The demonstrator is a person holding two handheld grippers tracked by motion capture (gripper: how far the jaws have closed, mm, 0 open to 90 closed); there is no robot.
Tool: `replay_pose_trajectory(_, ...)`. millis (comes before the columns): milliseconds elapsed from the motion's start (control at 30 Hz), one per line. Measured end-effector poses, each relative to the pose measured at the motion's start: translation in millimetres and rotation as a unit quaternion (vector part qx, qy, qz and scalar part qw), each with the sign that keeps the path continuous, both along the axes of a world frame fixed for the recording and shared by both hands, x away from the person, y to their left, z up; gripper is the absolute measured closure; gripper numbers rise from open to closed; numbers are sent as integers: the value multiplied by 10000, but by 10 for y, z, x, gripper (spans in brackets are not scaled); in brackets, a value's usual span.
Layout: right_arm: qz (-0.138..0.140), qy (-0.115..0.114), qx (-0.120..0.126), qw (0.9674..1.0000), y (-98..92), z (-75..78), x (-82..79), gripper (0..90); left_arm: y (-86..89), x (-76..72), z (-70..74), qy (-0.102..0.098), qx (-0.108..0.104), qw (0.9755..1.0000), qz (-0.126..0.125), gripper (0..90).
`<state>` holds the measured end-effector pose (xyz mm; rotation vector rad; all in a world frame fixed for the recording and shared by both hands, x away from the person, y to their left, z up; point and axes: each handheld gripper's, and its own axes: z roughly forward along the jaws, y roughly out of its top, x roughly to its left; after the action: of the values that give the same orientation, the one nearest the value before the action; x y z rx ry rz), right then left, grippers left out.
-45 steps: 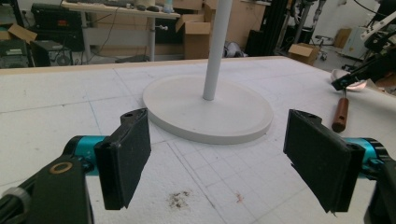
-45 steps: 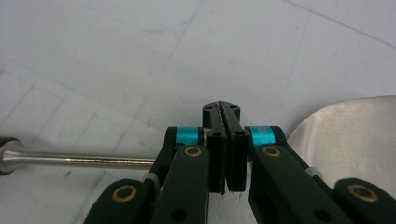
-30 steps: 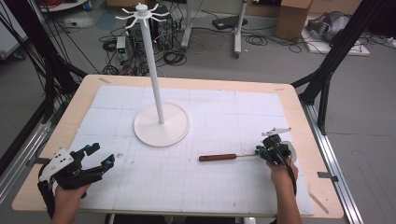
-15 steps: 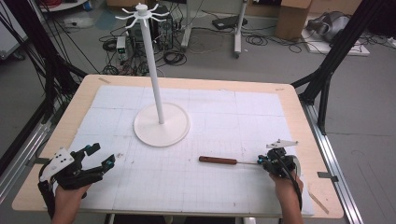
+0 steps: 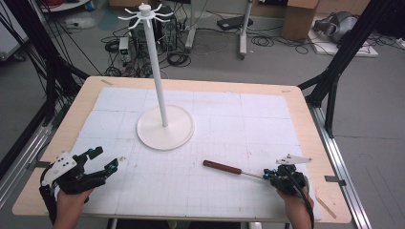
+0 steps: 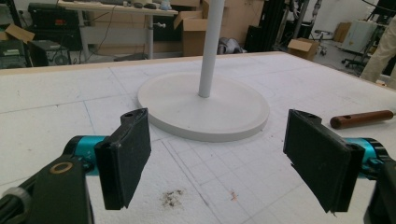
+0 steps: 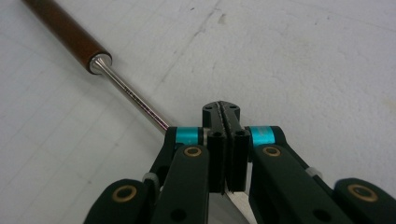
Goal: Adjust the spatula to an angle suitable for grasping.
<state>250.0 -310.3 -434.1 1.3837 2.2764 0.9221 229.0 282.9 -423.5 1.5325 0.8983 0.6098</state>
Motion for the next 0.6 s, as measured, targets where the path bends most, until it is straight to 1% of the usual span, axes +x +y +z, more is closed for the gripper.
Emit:
replay_pose_trajectory(200, 111, 52, -3, 9999, 42, 5, -88, 894, 0, 1, 0, -1, 1, 10000, 6, 235)
replay_pose_trajectory(267, 143, 19, -6, 9999, 47, 0, -90, 893, -1, 0, 0, -5, -2, 10000, 5, 235)
replay_pose_trajectory(333, 196, 76, 50, 9998, 66, 0, -115, 894, 1, 0, 0, -4, 3, 10000, 8, 235)
replay_pose_trajectory(367, 228, 50, 18, 9997, 70, 4, -128, 866, 1, 0, 0, -2, 5, 10000, 8, 235)
replay_pose_trajectory(400, 228, 50, 18, 9997, 70, 4, -128, 866, 1, -1, 0, 3, -2, 10000, 16, 235)
replay_pose_trajectory(433, 218, -34, 7, 9998, 57, 12, -134, 828, 3, -1, 0, 0, -4, 10000, 12, 235)
replay_pose_trajectory(467, 53, -234, 257, 9994, -6, 65, -165, 776, 5, 0, 0, -7, -5, 10000, 16, 235)
replay_pose_trajectory(533, -19, -491, 386, 9980, -63, 119, -198, 720, 5, 1, -1, -3, -4, 10000, 16, 235)
replay_pose_trajectory(567, -19, -491, 386, 9980, -63, 119, -198, 720, 5, 1, -1, -3, -4, 10000, 16, 235)
replay_pose_trajectory(600, 75, -754, 504, 9959, -107, 167, -243, 675, 2, 3, -2, 1, 3, 10000, 14, 235)
